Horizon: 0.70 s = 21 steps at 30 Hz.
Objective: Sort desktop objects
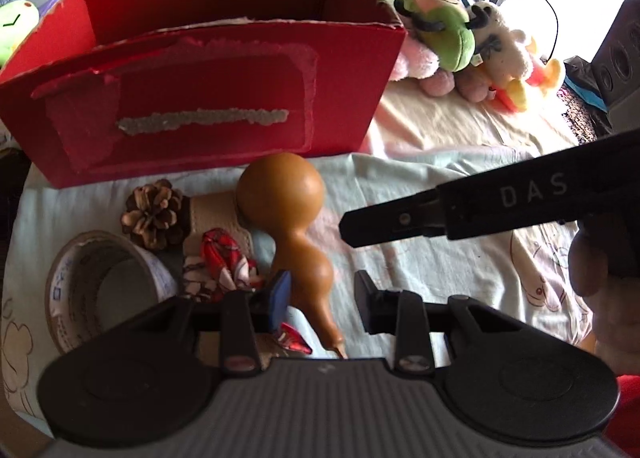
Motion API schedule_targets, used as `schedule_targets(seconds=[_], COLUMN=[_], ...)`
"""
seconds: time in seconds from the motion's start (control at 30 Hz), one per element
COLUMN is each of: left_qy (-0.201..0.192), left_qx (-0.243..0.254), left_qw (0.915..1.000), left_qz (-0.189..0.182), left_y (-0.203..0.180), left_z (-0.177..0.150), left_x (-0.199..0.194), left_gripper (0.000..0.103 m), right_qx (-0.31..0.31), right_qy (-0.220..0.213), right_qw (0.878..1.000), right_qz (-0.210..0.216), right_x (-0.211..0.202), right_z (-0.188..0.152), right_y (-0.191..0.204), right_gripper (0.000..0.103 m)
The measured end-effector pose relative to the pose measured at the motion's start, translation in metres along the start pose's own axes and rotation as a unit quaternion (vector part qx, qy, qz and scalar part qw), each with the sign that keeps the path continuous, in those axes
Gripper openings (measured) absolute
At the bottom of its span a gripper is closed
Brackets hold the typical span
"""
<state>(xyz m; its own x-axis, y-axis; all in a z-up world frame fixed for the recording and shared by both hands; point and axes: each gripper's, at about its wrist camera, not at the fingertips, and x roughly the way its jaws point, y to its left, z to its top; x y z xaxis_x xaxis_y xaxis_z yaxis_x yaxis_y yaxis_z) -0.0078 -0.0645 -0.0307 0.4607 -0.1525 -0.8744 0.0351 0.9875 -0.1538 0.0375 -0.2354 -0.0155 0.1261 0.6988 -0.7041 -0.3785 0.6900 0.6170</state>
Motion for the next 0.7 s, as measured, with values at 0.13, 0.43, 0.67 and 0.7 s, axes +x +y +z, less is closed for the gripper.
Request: schedule_targets(seconds=[0.13, 0.43, 0.67, 0.7], left_qy=[0.005, 0.026, 0.034, 0.035], left_qx=[-0.005, -0.028, -0.023, -0.023], left_qw=[1.0, 0.9993, 0.9992, 0.9991], left_qz=[0.004, 0.003, 0.003, 0.003], left_y=[0.003, 0.011, 0.009, 0.009], left_z=[0.006, 0.013, 0.019, 0.019], left_x=[0.009, 0.027, 0.038, 0.039], left_gripper=[0.032, 0.041, 0.04, 0.04], right_qx=[0.017, 0.029, 0.019, 0.021], right_qy=[0.007, 0.027, 0.032, 0.033], right_qw=[1.0, 0.999, 0.999, 0.999], right_qz=[0.012, 0.014, -0.003, -0.003], right_x=[0.011, 0.026, 0.035, 0.036], right_z=[0.007, 0.017, 0.02, 0.02], right_y=[-0.007, -0.013, -0.015, -0.016], right_gripper=[0.029, 0.032, 0.03, 0.03])
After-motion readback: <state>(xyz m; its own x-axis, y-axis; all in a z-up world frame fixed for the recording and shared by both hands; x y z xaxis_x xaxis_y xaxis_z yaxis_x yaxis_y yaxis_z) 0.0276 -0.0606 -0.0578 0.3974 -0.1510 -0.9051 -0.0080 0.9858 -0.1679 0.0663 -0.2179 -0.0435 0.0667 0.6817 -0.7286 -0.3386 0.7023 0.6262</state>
